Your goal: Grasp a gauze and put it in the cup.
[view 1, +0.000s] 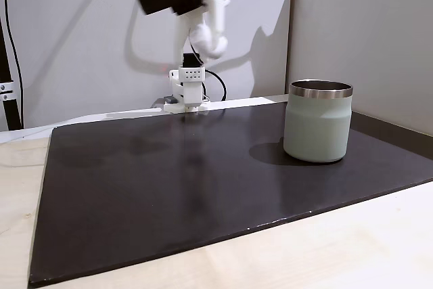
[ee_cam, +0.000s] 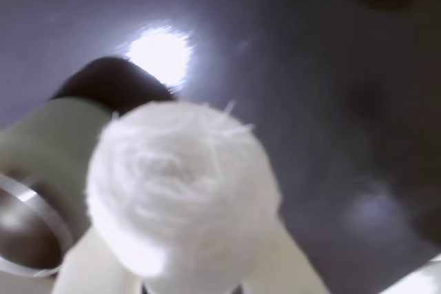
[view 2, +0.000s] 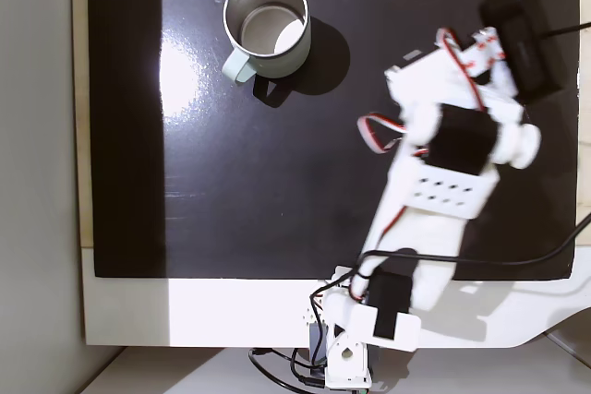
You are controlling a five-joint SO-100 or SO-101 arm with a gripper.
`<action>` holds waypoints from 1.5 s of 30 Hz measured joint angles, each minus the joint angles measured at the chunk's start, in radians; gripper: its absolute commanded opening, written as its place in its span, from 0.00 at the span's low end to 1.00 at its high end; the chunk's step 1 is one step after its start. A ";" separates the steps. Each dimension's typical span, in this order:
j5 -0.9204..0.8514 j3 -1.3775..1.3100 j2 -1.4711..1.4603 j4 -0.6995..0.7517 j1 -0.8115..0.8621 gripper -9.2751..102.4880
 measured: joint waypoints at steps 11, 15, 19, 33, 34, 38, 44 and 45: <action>0.385 -0.255 -0.141 0.000 -0.304 0.08; 0.505 -0.408 -0.264 0.000 -0.368 0.08; 0.594 -0.546 -0.374 0.000 -0.423 0.08; 0.696 -0.747 -0.595 0.000 -0.451 0.08; 0.696 -0.755 -0.600 0.000 -0.446 0.08; 0.696 -0.770 -0.612 0.000 -0.451 0.10; 0.706 -0.776 -0.627 0.003 -0.453 0.28; 0.716 -0.778 -0.629 0.008 -0.449 0.28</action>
